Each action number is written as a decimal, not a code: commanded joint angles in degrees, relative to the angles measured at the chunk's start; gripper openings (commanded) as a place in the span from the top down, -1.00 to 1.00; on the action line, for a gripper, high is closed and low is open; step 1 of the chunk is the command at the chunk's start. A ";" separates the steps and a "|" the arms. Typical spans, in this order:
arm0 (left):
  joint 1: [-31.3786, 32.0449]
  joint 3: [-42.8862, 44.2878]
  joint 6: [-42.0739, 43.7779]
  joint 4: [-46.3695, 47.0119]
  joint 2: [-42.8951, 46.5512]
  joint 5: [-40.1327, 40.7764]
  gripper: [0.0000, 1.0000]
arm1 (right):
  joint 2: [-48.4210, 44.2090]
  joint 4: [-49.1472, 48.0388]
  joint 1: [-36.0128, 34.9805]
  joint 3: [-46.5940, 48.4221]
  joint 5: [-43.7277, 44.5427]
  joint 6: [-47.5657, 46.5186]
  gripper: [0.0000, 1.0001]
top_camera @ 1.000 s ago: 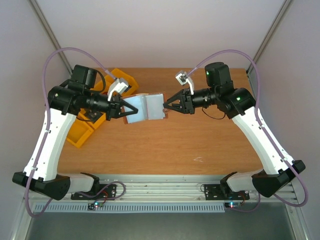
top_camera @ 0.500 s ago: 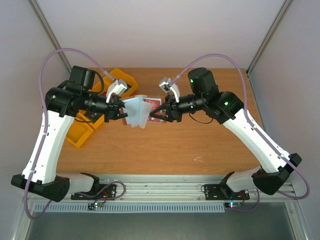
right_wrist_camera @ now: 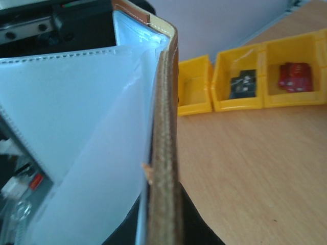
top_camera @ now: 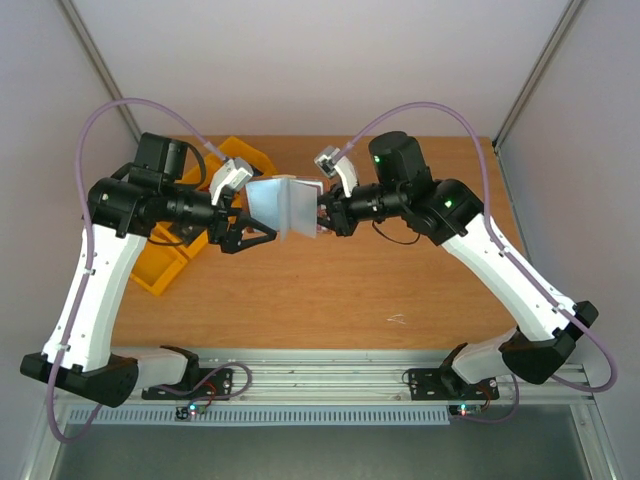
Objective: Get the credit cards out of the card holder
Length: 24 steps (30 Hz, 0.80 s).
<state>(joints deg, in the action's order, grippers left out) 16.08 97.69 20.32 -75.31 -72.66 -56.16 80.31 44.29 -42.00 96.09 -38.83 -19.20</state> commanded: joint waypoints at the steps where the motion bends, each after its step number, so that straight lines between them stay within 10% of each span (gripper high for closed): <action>1: -0.40 -0.39 -3.31 5.24 -0.24 2.55 -0.99 | 2.77 4.85 -4.45 6.09 17.67 3.24 0.98; 11: -0.22 -0.72 -10.01 10.10 -2.08 13.01 -0.99 | 15.33 25.26 -13.80 23.90 57.83 7.88 0.98; 24: -2.11 -3.91 -9.30 10.25 -1.33 16.86 -0.94 | 11.73 16.49 -10.81 19.96 24.48 2.14 0.97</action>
<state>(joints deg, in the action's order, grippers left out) 14.98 94.70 8.25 -66.15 -75.40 -41.47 97.38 65.95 -55.90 119.83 2.33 -15.18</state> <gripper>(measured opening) 0.986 0.046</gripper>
